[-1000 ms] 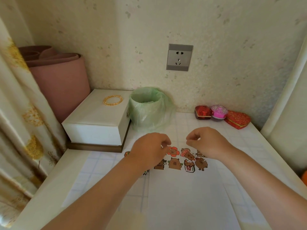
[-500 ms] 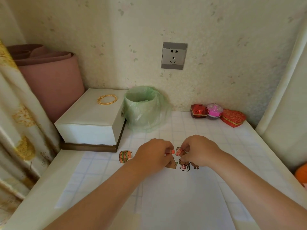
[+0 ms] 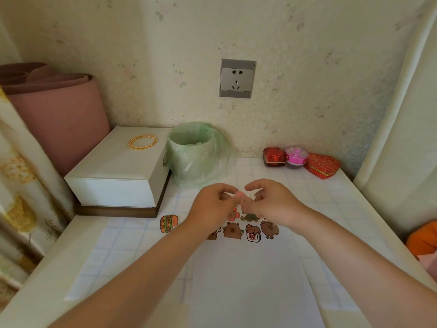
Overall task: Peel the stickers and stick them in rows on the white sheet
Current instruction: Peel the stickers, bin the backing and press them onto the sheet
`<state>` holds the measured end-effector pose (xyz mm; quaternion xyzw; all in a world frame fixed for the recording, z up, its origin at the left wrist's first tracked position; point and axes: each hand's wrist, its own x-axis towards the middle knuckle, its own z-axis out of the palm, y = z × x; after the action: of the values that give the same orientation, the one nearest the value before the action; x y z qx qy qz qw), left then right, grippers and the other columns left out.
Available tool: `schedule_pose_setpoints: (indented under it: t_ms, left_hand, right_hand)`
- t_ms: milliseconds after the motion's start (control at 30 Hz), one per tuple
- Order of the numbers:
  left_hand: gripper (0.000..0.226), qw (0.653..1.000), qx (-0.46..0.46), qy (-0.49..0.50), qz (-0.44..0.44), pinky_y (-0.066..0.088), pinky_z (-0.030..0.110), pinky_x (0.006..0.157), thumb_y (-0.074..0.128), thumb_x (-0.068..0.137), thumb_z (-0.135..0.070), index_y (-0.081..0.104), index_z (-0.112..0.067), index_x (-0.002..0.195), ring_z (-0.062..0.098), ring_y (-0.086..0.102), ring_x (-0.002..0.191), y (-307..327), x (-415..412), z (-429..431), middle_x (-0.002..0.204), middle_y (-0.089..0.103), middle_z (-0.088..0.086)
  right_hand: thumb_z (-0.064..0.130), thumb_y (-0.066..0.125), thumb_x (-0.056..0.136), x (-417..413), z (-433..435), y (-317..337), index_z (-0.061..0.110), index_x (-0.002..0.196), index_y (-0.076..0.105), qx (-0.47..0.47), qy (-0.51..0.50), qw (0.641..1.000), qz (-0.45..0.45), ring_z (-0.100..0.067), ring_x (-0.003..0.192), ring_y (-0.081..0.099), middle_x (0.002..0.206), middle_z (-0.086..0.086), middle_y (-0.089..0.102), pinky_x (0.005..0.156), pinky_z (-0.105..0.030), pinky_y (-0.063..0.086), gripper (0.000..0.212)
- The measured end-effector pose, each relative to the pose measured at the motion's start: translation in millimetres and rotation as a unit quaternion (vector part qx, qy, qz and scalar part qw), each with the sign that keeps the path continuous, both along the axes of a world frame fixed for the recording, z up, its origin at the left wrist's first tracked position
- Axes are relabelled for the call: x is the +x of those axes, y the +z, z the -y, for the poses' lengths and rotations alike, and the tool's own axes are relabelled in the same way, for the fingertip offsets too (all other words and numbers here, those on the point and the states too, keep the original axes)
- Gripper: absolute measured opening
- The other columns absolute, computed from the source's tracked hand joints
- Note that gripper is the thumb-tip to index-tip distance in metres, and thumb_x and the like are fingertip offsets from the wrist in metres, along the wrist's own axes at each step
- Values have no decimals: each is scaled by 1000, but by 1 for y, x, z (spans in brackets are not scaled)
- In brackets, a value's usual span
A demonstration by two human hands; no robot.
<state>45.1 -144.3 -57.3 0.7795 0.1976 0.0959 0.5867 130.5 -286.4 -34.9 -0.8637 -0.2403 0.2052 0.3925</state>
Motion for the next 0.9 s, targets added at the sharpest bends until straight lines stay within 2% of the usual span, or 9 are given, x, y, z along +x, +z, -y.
schedule_pose_setpoints:
  t_ms: [67,133,267,367,467,567,700,800,900]
  left_hand:
    - [17,997,-65,36,16,51,18,49,70,92,-23,67,-13,106,16,72,60,9,-2,-1,87,76,5]
    - [20,995,-89,46,17,46,14,46,71,91,-21,63,-13,108,9,68,55,13,-4,-2,89,74,5]
    - [31,999,-45,-3,-5,48,18,58,71,90,-28,53,-25,116,3,68,58,15,-8,-3,88,67,6]
    - [22,1000,-15,-26,-1,47,16,56,73,88,-32,63,-25,107,4,67,60,13,-9,-8,89,66,10]
    - [19,999,-26,9,22,52,23,61,78,84,-29,67,-19,98,11,62,65,13,-11,-15,84,65,3]
    - [28,989,-134,43,37,56,23,62,78,85,-25,66,-9,104,11,64,64,16,-12,-21,79,66,4]
    - [34,979,-191,52,53,57,23,64,78,85,-23,64,-5,110,14,65,67,20,-15,-25,83,66,10]
    - [29,983,-170,43,58,58,25,66,76,87,-21,64,-11,110,13,67,68,21,-17,-26,86,69,9]
    - [22,990,-125,21,67,58,25,67,72,90,-19,66,-18,111,12,68,69,23,-19,-27,94,71,11]
  right_hand:
    - [49,79,80,0,1,5,22,103,69,48,-50,994,-89,-11,61,65,84,-1,77,58,-26,47,37]
    - [35,76,86,1,3,9,16,100,74,78,-68,983,-153,-12,56,60,82,-1,77,56,-26,42,24]
    - [22,69,89,-1,1,11,17,93,76,84,-70,983,-146,-10,54,59,80,0,74,51,-24,41,9]
    - [22,71,86,-4,-3,12,18,87,76,51,-58,992,-99,-6,51,59,76,3,72,49,-22,39,7]
    - [24,71,88,-5,-7,13,12,92,76,105,-37,976,-186,-13,59,58,80,1,72,54,-26,41,14]
    - [26,65,92,-4,-10,15,11,97,74,151,-25,949,-274,-17,62,55,85,-2,70,55,-29,38,18]
    - [22,69,92,-7,-13,12,11,96,75,167,-9,949,-268,-16,60,54,85,-2,71,51,-27,37,13]
    - [21,72,91,-9,-16,12,12,95,75,184,-17,950,-254,-14,57,55,83,-2,72,49,-26,38,10]
    - [22,72,90,-11,-20,11,12,95,76,178,-25,963,-198,-14,56,55,80,0,72,49,-25,40,12]
